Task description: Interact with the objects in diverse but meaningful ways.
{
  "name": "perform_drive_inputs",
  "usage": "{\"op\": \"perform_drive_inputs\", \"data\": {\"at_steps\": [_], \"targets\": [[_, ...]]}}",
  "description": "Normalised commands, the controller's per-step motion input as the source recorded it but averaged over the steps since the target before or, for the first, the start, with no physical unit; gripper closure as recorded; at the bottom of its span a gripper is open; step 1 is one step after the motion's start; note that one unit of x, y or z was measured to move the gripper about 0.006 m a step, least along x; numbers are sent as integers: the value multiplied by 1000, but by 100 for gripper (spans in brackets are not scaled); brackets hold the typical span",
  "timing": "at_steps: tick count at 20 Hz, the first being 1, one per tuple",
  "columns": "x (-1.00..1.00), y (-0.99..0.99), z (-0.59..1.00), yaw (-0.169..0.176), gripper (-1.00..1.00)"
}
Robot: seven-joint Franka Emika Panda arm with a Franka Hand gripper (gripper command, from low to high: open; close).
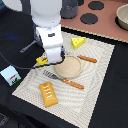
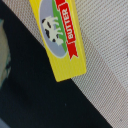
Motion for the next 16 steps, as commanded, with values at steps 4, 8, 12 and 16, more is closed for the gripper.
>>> {"op": "perform_drive_inputs", "data": {"at_steps": [4,8,12,16], "targets": [[-435,0,-369,34,-100],[-438,0,-446,39,-100],[-499,0,-459,42,-100],[-432,0,-331,75,-100]]}}
